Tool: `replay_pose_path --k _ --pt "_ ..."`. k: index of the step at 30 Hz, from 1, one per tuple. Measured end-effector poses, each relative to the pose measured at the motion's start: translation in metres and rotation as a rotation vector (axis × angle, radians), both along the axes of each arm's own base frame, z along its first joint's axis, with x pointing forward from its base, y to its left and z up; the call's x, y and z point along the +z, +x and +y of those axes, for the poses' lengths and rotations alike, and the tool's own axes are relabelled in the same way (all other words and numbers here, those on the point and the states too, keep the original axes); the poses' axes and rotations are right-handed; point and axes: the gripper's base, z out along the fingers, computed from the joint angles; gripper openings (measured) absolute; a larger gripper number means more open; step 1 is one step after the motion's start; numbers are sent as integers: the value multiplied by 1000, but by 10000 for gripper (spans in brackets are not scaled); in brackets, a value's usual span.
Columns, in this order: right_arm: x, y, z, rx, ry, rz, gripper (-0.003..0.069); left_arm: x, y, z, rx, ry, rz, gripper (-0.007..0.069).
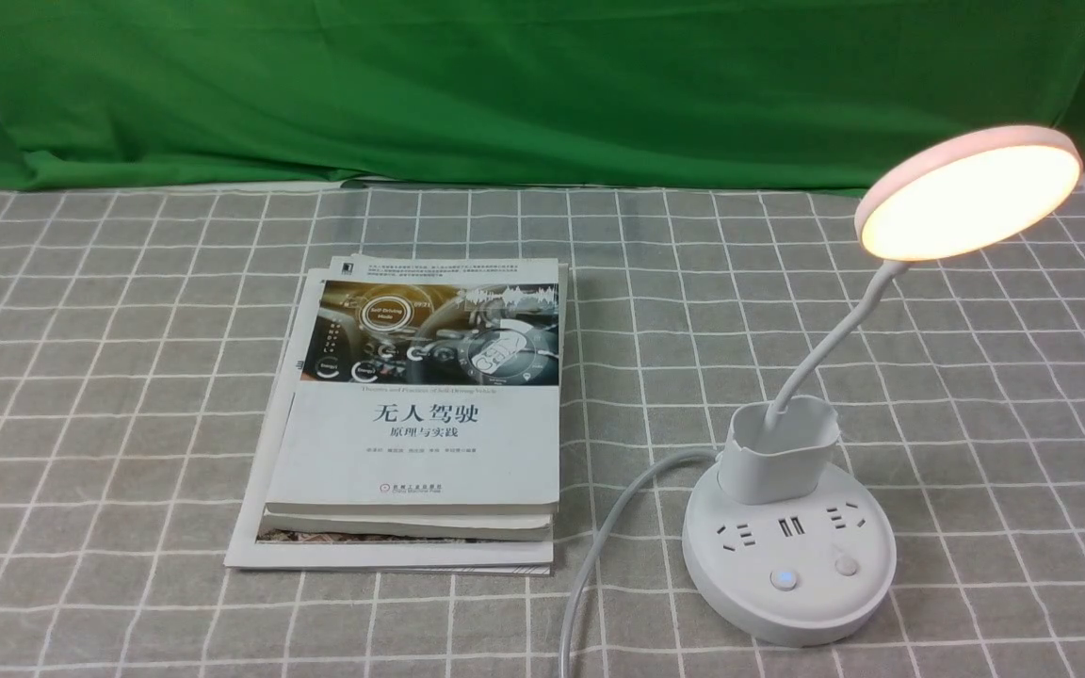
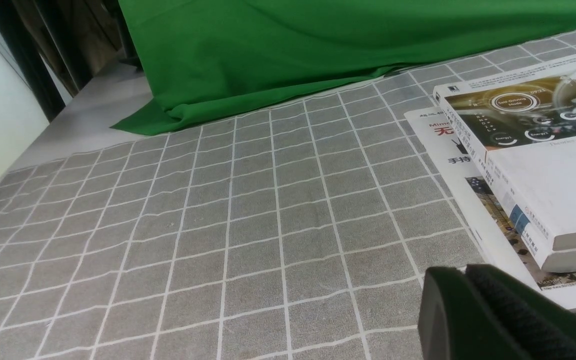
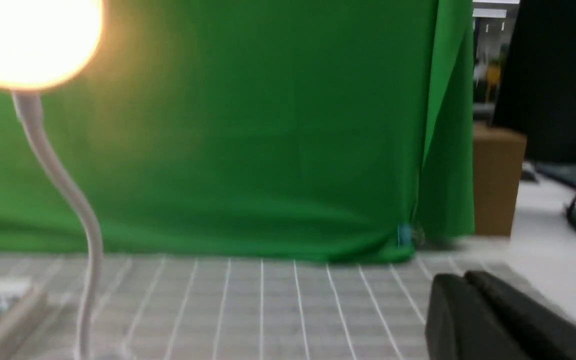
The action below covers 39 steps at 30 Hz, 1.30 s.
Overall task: Turn off the desk lamp on the grey coffee tablecloth by hand.
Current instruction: 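Press the power button on the lamp base to turn the lamp off with the right gripper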
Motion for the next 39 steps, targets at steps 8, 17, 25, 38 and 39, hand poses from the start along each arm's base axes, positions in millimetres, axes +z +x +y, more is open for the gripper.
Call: replay_pose_path --k 8,17,25,38,39 --pt "10 -3 0 38 133 -109 55 0 0 0 0 1 0 20" --pt "28 3 0 63 226 -104 55 0 0 0 0 0 0 20" --pt "83 48 0 10 185 234 55 0 0 0 0 0 0 20" --pt "22 130 7 19 82 864 55 0 0 0 0 0 0 20" --pt "19 135 11 39 75 906 55 0 0 0 0 0 0 20"
